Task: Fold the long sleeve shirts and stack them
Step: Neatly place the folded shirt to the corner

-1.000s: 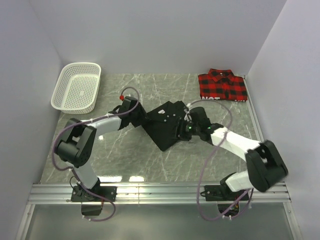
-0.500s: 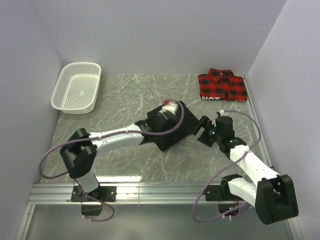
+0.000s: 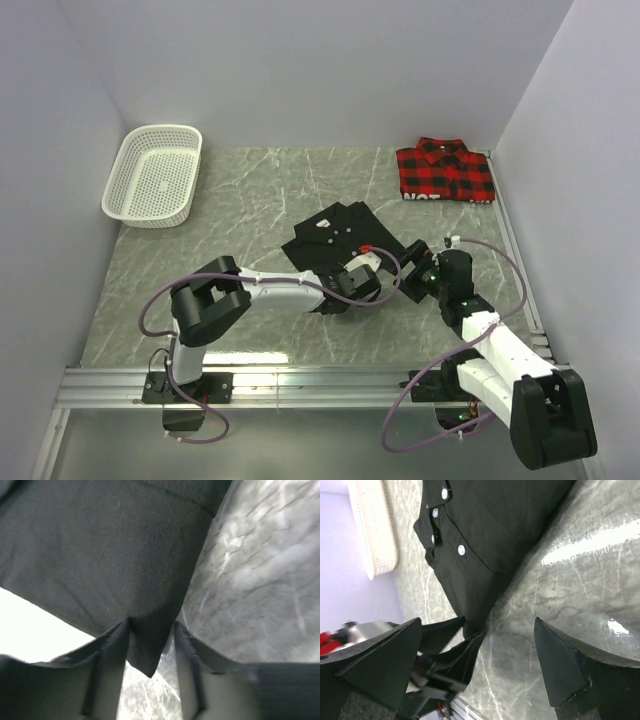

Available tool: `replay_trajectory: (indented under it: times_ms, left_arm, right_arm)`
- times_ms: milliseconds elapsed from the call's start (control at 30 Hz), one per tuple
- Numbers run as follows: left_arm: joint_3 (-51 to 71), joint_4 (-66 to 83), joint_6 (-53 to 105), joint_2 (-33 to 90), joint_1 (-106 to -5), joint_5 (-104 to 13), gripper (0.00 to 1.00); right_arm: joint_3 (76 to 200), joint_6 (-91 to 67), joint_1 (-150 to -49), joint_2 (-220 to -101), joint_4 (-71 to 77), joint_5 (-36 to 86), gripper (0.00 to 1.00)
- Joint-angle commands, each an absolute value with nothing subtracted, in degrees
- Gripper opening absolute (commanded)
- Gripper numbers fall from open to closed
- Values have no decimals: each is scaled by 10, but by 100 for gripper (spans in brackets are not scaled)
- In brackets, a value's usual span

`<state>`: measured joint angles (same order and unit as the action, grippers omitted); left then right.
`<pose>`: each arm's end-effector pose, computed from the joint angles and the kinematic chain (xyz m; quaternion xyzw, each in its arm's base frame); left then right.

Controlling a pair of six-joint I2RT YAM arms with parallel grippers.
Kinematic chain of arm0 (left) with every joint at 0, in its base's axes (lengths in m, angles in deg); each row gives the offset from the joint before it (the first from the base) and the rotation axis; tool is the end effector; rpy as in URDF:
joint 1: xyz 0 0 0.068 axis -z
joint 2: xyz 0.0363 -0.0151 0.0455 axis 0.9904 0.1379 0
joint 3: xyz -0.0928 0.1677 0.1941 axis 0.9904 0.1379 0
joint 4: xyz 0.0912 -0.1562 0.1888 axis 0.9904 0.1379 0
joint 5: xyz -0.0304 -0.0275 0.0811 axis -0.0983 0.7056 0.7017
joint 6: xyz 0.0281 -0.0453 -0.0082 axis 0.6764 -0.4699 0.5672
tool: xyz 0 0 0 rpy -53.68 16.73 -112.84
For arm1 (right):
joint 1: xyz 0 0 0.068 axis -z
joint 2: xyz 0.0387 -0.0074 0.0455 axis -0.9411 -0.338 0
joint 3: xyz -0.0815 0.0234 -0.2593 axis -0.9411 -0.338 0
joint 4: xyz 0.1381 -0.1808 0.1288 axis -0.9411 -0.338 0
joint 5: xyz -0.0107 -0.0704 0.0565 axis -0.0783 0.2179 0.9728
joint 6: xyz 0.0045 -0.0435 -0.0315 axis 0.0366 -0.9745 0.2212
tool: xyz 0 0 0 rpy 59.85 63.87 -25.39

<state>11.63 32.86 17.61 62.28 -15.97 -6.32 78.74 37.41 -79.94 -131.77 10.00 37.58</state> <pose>0.1733 -0.3459 0.1620 0.3021 0.8861 0.0247 0.3507 0.1815 0.0438 0.1743 0.2553 0.8165 0.3982 0.3312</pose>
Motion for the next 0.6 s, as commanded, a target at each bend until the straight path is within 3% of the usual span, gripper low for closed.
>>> replay_trajectory:
  times_ms: [0,233,333,567]
  left_arm:
    - [93,332,186,632,-156,-42,39]
    - [89,331,176,637,-156,-40,11]
    - [87,330,171,630,-157,-49,5]
    - [87,326,151,605,-165,-87,4]
  right_arm:
    - [767,415,-795,-1328,173,368,100]
    - [730,478,-810,-1386,273,343,100]
    - [724,500,-835,-1424,321,323,100]
    - [739,554,-877,-1532,426,293,100]
